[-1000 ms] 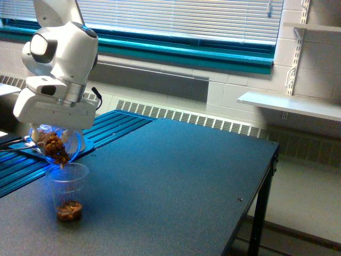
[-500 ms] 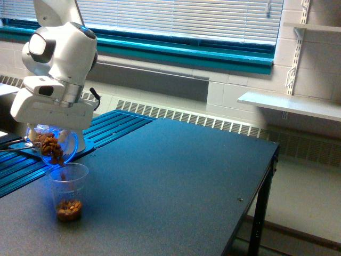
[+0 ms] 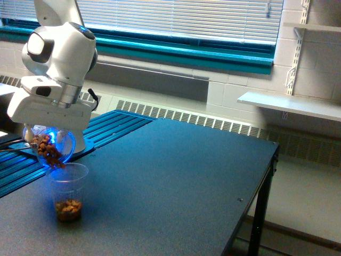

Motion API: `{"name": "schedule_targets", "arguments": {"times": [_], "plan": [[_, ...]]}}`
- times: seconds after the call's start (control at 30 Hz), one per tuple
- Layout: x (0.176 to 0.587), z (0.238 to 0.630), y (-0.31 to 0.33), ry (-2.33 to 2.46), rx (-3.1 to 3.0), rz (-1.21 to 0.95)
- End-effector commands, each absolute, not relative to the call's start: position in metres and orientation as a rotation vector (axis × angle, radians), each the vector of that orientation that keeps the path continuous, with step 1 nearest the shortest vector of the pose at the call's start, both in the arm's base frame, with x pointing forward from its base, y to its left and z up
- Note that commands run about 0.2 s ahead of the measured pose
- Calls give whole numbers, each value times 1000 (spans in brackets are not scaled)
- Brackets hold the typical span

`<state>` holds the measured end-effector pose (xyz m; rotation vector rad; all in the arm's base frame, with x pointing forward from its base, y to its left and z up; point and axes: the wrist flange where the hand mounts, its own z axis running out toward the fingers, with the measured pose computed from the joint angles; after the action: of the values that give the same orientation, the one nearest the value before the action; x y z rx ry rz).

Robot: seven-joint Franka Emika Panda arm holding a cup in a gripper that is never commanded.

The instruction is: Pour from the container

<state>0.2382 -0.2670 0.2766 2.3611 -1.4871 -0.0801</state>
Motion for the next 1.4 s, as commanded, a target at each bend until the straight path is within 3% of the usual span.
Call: {"name": "schedule_targets", "arguments": {"times": [0.03, 1.4], "plan": [[244, 277, -266, -1448, 2379, -93], [255, 280, -266, -1373, 2381, -137]]}}
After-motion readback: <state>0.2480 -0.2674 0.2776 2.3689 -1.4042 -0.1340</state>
